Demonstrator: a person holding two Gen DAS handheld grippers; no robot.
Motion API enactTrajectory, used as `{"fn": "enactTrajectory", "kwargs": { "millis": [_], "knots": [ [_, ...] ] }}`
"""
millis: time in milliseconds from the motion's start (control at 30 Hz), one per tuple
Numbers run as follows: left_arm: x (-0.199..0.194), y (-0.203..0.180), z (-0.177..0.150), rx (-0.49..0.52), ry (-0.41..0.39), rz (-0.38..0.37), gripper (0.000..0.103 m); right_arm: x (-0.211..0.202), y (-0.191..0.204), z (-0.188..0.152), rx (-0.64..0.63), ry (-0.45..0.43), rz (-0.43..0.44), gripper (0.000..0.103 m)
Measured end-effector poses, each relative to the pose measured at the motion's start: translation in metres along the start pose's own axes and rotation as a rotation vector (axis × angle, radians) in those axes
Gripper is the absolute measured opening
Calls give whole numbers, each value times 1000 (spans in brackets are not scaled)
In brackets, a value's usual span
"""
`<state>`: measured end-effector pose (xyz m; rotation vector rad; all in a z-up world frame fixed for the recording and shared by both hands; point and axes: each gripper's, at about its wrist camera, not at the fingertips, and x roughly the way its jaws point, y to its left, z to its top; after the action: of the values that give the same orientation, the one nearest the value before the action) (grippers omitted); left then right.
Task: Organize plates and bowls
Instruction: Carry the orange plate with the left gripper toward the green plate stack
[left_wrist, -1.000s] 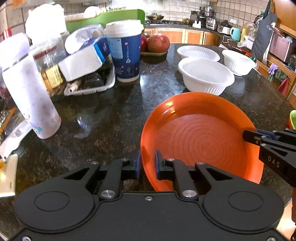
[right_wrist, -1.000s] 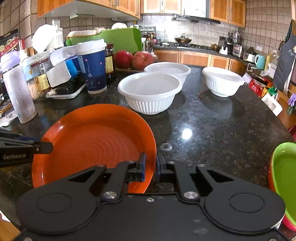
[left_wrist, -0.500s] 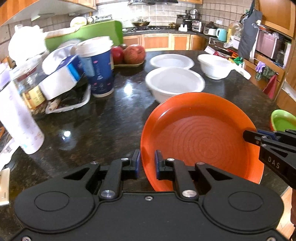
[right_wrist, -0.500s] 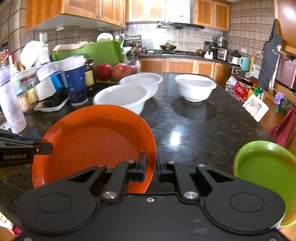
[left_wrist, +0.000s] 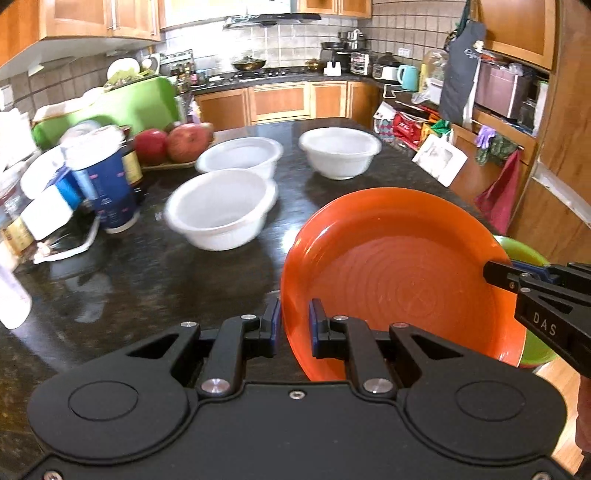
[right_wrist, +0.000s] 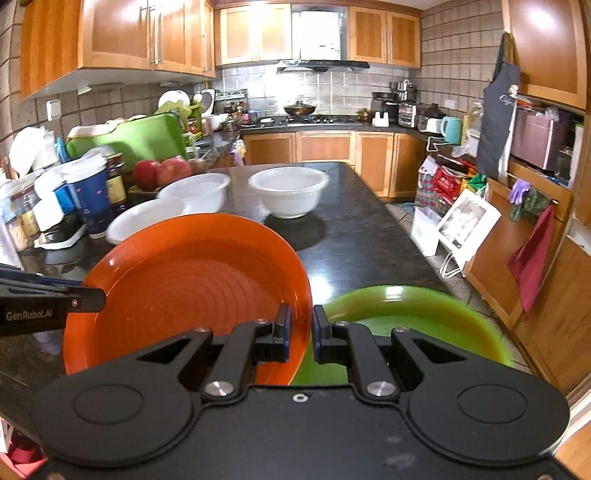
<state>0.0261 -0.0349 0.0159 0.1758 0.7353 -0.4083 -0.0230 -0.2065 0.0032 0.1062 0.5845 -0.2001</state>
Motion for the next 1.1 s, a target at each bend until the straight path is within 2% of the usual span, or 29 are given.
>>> {"fn": "enactTrajectory", "kwargs": {
  "millis": [333,533,867,1100],
  "knots": [
    [24,-74,6,16,20,-36,20,-6,-95,-6,21,3,-51,13],
    [37,-99,3,-4,53,-27,20,6,-129,-12,3,31,-47,13],
    [49,-119,-2,-40,101,33,20,29,-149,-14,-22,77,14,13],
    [51,-130,-4,-45,120,57,20,37,-154,-9,-29,77,42,13]
  ]
}}
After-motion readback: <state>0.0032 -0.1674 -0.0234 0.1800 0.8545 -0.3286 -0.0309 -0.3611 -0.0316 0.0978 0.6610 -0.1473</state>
